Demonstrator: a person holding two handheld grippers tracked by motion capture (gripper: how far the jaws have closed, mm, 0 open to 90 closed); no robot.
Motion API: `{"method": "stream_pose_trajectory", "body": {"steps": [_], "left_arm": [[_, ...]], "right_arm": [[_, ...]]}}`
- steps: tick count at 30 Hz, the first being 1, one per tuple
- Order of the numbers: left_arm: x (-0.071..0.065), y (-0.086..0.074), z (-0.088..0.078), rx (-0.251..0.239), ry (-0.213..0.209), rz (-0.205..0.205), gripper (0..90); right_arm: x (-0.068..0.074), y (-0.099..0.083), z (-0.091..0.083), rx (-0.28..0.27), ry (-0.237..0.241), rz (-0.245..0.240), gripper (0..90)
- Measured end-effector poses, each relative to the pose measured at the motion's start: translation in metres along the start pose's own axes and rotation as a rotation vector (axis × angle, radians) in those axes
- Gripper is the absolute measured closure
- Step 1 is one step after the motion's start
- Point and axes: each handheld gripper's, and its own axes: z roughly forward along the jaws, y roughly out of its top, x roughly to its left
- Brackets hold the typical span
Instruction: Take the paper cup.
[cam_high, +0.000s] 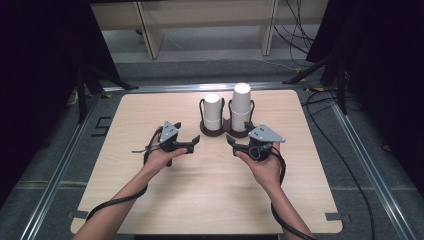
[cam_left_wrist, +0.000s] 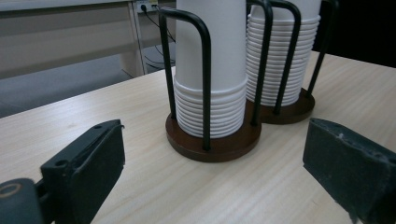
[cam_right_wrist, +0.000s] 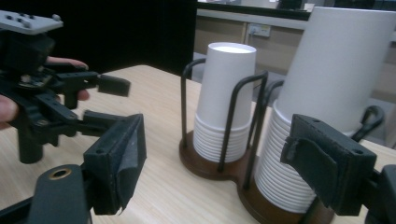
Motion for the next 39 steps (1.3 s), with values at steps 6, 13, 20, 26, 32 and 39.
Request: {"method": "stream_pose_trajectory", "body": {"steps": [6,13,20,26,32,39], "left_arm": [[0.000,0.005,0.018,0.016,0.007,0.024,6.6],[-0.002,0.010,0.036,0.029,-0.005,0.039,11.5],[-0.003,0.011,0.054,0.045,-0.019,0.059,14.4],[-0.002,0.013,0.066,0.055,-0.010,0.038,14.4],[-0.001,0.015,0.074,0.071,-0.016,0.048,14.6],[-0.001,0.016,0.081,0.073,-0.026,0.032,19.2]], "right_arm": [[0.000,0.010,0.016,-0.005,-0.004,-0.011,21.1],[0.000,0.018,0.035,-0.007,-0.013,-0.030,23.0],[0.000,0.031,0.053,-0.016,-0.006,-0.014,24.9],[0.000,0.040,0.080,-0.018,-0.023,-0.059,26.4],[0.000,0.042,0.094,-0.001,-0.055,-0.060,27.4],[0.000,0.050,0.119,0.019,-0.095,-0.072,27.9]]}}
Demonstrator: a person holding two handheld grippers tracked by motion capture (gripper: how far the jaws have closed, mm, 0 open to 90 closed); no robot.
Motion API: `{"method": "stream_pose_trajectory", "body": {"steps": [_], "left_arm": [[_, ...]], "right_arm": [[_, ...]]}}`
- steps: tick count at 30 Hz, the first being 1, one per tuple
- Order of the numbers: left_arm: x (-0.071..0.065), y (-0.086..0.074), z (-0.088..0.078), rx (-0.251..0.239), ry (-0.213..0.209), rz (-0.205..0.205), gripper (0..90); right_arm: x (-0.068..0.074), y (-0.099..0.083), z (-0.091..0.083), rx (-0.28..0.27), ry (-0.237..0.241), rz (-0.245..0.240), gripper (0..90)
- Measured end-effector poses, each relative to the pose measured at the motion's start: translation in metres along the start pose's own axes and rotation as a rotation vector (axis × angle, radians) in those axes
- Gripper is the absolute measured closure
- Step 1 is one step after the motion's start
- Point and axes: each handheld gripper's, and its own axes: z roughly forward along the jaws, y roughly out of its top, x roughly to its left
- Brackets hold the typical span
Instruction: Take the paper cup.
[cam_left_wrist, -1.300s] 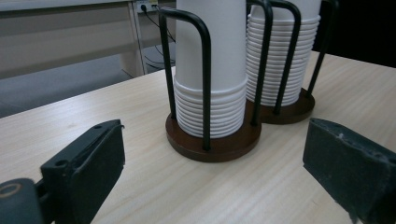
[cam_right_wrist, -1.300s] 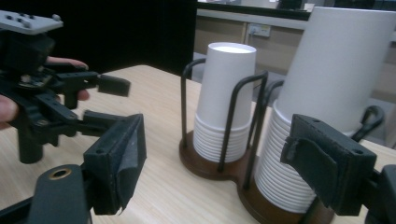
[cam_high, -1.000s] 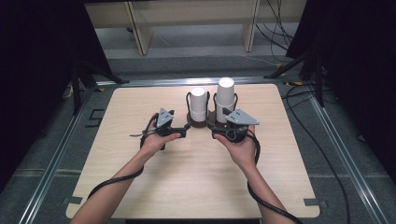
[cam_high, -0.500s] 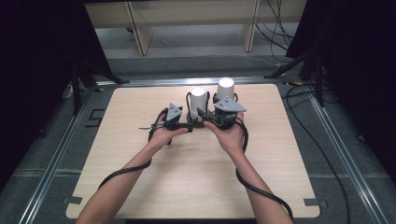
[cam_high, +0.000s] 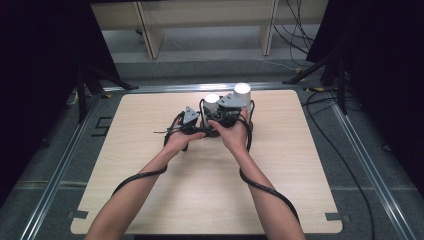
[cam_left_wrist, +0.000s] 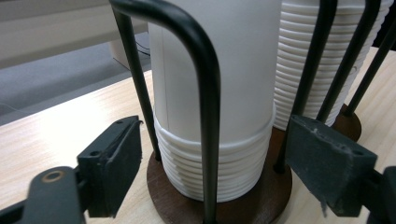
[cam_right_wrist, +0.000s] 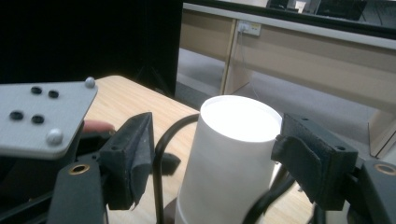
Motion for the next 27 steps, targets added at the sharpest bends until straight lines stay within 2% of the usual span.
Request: {"method": "stream_pose_trajectory", "body": {"steps": [2,4,5,6,9,10,16,19,20,21,22,23,24,27], "left_arm": [[0.000,0.000,0.002,0.009,-0.006,-0.007,20.1],[0.001,0.000,0.003,0.011,-0.007,-0.013,20.5],[0.001,-0.001,0.004,0.013,-0.008,-0.015,20.6],[0.001,-0.001,0.005,0.020,-0.006,-0.013,20.6],[0.002,-0.002,0.008,0.021,-0.009,-0.025,20.7],[0.002,-0.002,0.008,0.029,-0.006,-0.023,20.7],[0.001,-0.004,0.012,0.034,-0.009,-0.030,20.7],[0.000,-0.004,0.014,0.027,-0.015,-0.031,20.7],[0.000,-0.004,0.014,0.030,-0.014,-0.025,20.7],[-0.001,-0.004,0.015,0.033,-0.014,-0.025,20.7],[-0.001,-0.004,0.015,0.036,-0.012,-0.024,20.8],[-0.001,-0.005,0.016,0.036,-0.011,-0.027,20.7],[-0.001,-0.005,0.016,0.036,-0.011,-0.027,20.5],[-0.001,-0.004,0.017,0.035,-0.010,-0.034,20.4]], "right_arm": [[0.001,0.002,0.005,0.010,-0.002,0.015,27.7],[0.000,0.003,0.007,0.001,0.003,0.005,27.5],[0.001,0.005,0.010,0.015,-0.013,0.009,27.1],[0.001,0.006,0.011,0.006,-0.024,0.005,27.1],[0.001,0.007,0.014,0.022,-0.022,0.008,27.2],[-0.001,0.008,0.016,0.013,-0.036,0.005,27.1],[-0.003,0.007,0.020,0.026,-0.044,0.011,26.6],[-0.003,0.004,0.021,0.018,-0.062,0.015,26.6],[-0.004,0.003,0.022,0.014,-0.050,0.019,26.5],[-0.003,0.003,0.022,0.037,-0.047,0.041,26.6],[-0.004,0.002,0.023,0.029,-0.052,0.023,26.7],[-0.004,0.001,0.024,0.047,-0.045,0.028,26.7],[-0.004,0.000,0.026,0.036,-0.058,0.026,26.7],[-0.004,0.000,0.027,0.040,-0.049,0.030,27.1]]}}
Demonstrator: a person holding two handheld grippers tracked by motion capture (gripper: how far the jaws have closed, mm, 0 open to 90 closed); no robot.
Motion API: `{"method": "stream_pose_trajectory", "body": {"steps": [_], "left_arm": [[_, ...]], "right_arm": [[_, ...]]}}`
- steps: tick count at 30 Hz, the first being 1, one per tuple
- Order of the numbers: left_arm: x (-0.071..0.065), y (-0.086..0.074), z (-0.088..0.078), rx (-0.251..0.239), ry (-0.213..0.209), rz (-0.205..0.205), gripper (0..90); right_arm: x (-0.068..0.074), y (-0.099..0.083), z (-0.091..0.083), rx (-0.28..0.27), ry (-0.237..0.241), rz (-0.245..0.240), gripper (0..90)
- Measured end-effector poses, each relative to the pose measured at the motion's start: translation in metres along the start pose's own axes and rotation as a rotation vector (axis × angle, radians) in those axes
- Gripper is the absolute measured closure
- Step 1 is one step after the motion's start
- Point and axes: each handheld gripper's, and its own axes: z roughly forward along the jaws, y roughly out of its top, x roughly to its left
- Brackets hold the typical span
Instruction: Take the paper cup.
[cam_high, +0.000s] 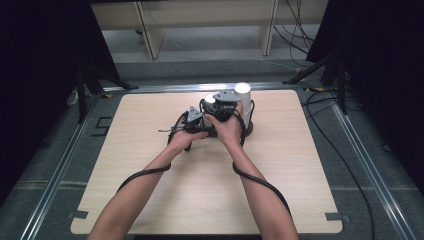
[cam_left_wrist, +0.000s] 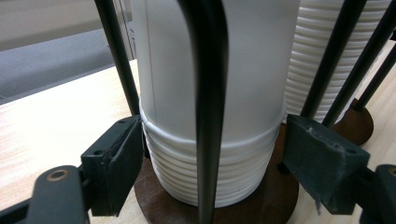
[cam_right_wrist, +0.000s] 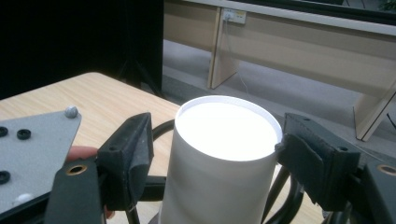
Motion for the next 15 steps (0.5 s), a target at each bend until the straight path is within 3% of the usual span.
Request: {"method": "stream_pose_trajectory", "body": {"steps": [4,6,9,14,15], "left_arm": [[0.0001,-0.0013,0.0016,0.002,0.001,-0.001,21.3],[0.0001,-0.0014,0.0016,0.002,0.002,-0.003,21.5],[0.0003,-0.0011,0.0015,0.005,0.003,0.003,22.2],[0.0006,-0.0008,0.0014,0.010,0.006,0.008,22.4],[0.0006,-0.0007,0.0013,0.012,0.006,0.010,22.5]], "right_arm": [[0.0015,-0.0030,0.0041,-0.019,-0.027,0.037,29.4],[0.0004,-0.0028,0.0051,-0.021,-0.019,0.023,29.7],[0.0025,-0.0040,0.0058,0.006,-0.030,0.078,30.9],[0.0025,-0.0062,0.0097,-0.011,-0.053,0.087,31.9],[0.0027,-0.0066,0.0104,-0.008,-0.039,0.108,33.2]]}}
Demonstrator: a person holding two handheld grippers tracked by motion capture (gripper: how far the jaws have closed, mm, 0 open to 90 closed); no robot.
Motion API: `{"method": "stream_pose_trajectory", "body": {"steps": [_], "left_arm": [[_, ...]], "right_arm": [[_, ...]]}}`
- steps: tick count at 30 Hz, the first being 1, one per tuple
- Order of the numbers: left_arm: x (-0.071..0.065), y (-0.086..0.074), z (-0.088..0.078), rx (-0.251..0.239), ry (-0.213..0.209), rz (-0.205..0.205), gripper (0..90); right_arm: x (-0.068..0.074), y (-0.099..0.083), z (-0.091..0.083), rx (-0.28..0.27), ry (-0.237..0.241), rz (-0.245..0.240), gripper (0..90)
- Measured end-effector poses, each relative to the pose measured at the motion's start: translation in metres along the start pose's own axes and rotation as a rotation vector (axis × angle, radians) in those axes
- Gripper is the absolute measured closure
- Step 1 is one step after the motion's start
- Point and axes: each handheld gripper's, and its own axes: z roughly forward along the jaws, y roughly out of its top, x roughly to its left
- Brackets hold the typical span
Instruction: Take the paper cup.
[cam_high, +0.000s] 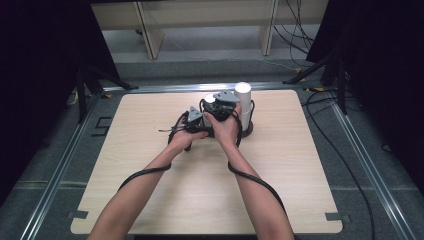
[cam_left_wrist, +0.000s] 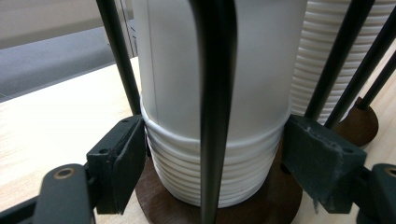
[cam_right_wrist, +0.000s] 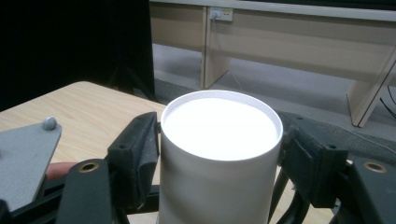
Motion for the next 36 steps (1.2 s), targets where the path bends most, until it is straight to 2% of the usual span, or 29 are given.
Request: {"method": "stream_pose_trajectory", "body": {"steps": [3,4,7,10,14,17,18,19,21,25,26,27,29,30,32,36], "left_arm": [[0.000,0.000,0.000,0.001,0.000,0.005,22.5],[0.000,0.000,0.000,0.001,0.001,0.006,22.4],[0.000,0.000,0.000,0.001,0.000,0.007,22.2],[0.000,0.000,0.000,0.001,-0.001,0.005,22.2],[0.000,-0.001,0.000,0.007,-0.003,0.009,22.2],[0.000,-0.001,0.000,0.008,-0.004,0.010,22.2],[0.000,-0.001,0.000,0.011,-0.004,0.016,22.2],[0.001,0.000,-0.001,0.031,-0.003,0.039,22.2],[0.000,-0.001,0.001,0.003,-0.005,0.012,22.3],[-0.001,-0.001,0.000,0.007,-0.003,0.016,22.7],[-0.001,-0.001,0.000,0.007,-0.003,0.015,22.7],[0.001,-0.001,-0.001,0.031,-0.001,0.045,22.8],[0.001,0.000,-0.001,0.032,0.000,0.048,22.7],[0.001,0.000,-0.001,0.031,0.002,0.046,22.7],[0.001,0.000,-0.001,0.032,-0.001,0.047,22.8],[-0.002,-0.001,0.000,0.007,0.001,0.018,22.9]], "right_arm": [[-0.001,0.001,-0.001,-0.002,-0.014,-0.012,33.7],[0.000,0.001,-0.001,0.005,-0.009,0.009,34.2],[0.001,0.002,-0.002,0.003,-0.005,0.028,34.6],[0.002,0.002,-0.003,0.000,-0.008,0.024,34.8],[0.000,0.004,-0.005,-0.035,-0.009,0.026,35.2],[0.000,0.007,-0.006,-0.032,0.001,0.031,35.4],[0.001,0.008,-0.007,-0.034,-0.001,0.032,35.4],[0.001,0.010,-0.008,-0.044,-0.005,0.031,35.5],[0.002,0.013,-0.009,-0.054,0.000,0.031,35.5],[0.002,0.020,-0.014,-0.074,0.001,0.014,35.6],[0.003,0.022,-0.015,-0.081,0.005,0.031,35.7],[0.003,0.024,-0.015,-0.092,-0.001,0.017,35.7],[0.005,0.028,-0.018,-0.096,-0.002,0.026,35.7],[0.004,0.030,-0.018,-0.107,0.006,0.010,35.7],[0.005,0.033,-0.021,-0.120,0.005,0.012,35.7],[0.006,0.038,-0.026,-0.133,-0.004,0.013,35.7]]}}
